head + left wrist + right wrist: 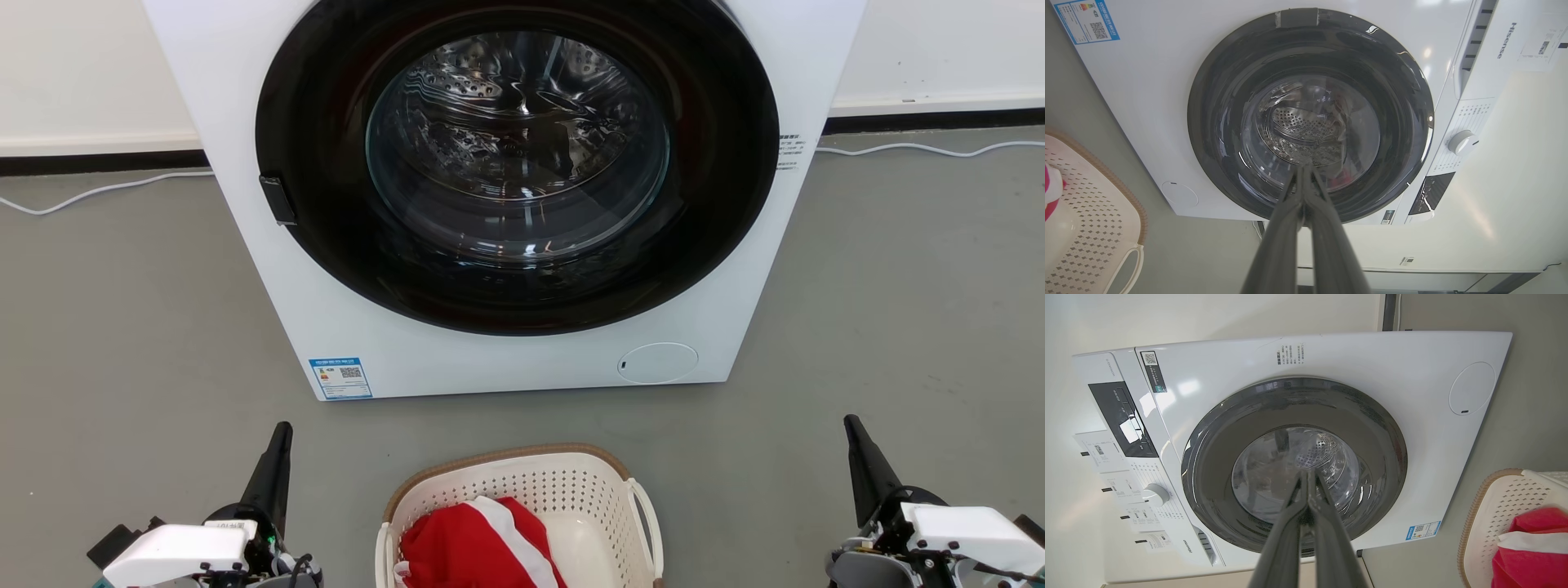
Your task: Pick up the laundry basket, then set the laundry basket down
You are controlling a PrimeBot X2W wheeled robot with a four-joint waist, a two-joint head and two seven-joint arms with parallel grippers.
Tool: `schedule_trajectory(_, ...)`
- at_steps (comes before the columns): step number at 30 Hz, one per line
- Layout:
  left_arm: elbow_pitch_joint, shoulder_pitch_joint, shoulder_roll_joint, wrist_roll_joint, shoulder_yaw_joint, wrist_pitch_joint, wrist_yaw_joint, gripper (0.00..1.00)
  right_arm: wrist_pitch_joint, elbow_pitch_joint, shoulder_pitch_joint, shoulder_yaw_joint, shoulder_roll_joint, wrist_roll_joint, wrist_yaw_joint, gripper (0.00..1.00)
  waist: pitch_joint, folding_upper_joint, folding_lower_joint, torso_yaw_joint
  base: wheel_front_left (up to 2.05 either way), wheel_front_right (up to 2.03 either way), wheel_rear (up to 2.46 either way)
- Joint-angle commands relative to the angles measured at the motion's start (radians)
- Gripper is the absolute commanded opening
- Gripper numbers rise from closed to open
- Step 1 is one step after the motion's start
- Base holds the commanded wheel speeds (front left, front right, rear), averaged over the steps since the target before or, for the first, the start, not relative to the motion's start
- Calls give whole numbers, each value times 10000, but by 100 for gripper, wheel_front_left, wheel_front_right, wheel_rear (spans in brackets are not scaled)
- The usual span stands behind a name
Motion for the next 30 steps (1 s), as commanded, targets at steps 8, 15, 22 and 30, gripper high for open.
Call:
schedule_trajectory(8,-289,-551,112,-51,295,58,-75,0,102,-286,-594,181,-129,66,73,0,0,0,0,0,0,0,0)
schedule_trajectory(15,-289,-551,112,-51,295,58,-75,0,102,-286,-594,181,-129,66,73,0,0,0,0,0,0,0,0)
schedule_trajectory(22,-289,-551,112,-51,295,58,-75,0,102,-286,-594,181,-129,66,73,0,0,0,0,0,0,0,0)
schedule_trajectory(30,334,222,-75,2,-10,-23,4,100,-8,305,228,38,84,-4,-4,100,1,0,0,0,0,0,0)
